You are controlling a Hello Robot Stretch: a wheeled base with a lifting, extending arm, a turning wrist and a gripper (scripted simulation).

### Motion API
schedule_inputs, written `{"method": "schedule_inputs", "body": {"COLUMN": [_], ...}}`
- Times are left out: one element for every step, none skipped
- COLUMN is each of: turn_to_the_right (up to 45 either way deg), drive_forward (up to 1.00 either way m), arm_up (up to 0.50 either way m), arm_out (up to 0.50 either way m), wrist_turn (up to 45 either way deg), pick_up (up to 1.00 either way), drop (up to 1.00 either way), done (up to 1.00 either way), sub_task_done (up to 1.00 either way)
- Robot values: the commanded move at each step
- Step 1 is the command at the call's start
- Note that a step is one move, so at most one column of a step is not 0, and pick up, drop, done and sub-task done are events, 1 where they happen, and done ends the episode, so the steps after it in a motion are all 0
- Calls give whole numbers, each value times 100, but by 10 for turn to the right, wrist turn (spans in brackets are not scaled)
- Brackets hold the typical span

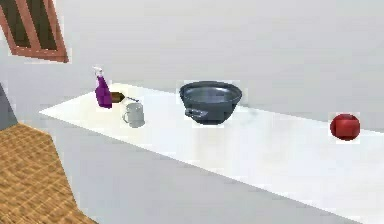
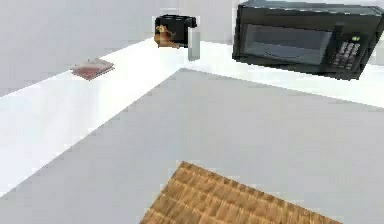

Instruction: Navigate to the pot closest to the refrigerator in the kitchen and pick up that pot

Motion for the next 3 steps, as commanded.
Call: {"method": "schedule_inputs", "body": {"turn_to_the_right": [270,0,-450], "drive_forward": [0,5,0], "arm_up": [0,0,0], "arm_out": [0,0,0], "wrist_turn": [0,0,0], "pick_up": [0,0,0], "drop": [0,0,0], "done": [0,0,0], "sub_task_done": [0,0,0]}}
